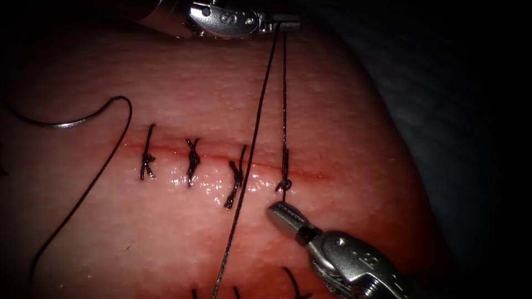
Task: Wound Closure
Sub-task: Pull the left gripper up and the right gripper down to secure the knot.
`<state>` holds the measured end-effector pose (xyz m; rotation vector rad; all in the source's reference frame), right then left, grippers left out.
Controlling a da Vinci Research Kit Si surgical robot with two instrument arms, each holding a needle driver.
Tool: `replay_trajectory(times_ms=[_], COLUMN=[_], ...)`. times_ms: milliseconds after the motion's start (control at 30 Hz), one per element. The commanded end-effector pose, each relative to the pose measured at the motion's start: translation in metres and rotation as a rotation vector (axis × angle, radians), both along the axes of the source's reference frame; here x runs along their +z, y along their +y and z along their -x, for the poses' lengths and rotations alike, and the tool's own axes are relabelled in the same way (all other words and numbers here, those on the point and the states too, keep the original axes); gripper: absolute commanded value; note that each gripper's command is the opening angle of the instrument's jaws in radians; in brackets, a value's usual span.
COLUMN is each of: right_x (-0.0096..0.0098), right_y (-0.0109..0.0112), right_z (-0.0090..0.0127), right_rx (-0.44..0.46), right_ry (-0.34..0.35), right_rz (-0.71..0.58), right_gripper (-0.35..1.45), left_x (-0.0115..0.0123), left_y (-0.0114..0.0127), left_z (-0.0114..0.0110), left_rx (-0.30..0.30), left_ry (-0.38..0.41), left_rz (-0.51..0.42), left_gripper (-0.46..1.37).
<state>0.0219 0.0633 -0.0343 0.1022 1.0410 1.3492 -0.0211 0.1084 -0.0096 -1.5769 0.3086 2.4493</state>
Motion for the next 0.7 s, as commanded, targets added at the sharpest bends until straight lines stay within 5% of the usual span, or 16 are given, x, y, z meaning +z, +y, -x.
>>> replay_trajectory(times_ms=[33,333,700], right_x=[-0.0002,-0.0006,-0.0002], right_y=[0.0,-0.0008,-0.002], right_z=[-0.0001,-0.0003,-0.0003], right_rx=[0.015,0.091,0.081], right_ry=[0.014,0.101,0.106], right_rz=[-0.021,-0.182,-0.233], right_gripper=[-0.35,-0.35,-0.35], left_x=[0.0001,0.0016,0.0044], left_y=[0.0003,0.0027,0.0042], left_z=[0.0001,0.0009,0.0024], left_rx=[0.007,-0.015,-0.033], left_ry=[0.004,0.009,0.031], left_rz=[0.002,0.016,0.062], left_gripper=[-0.35,-0.35,-0.35])
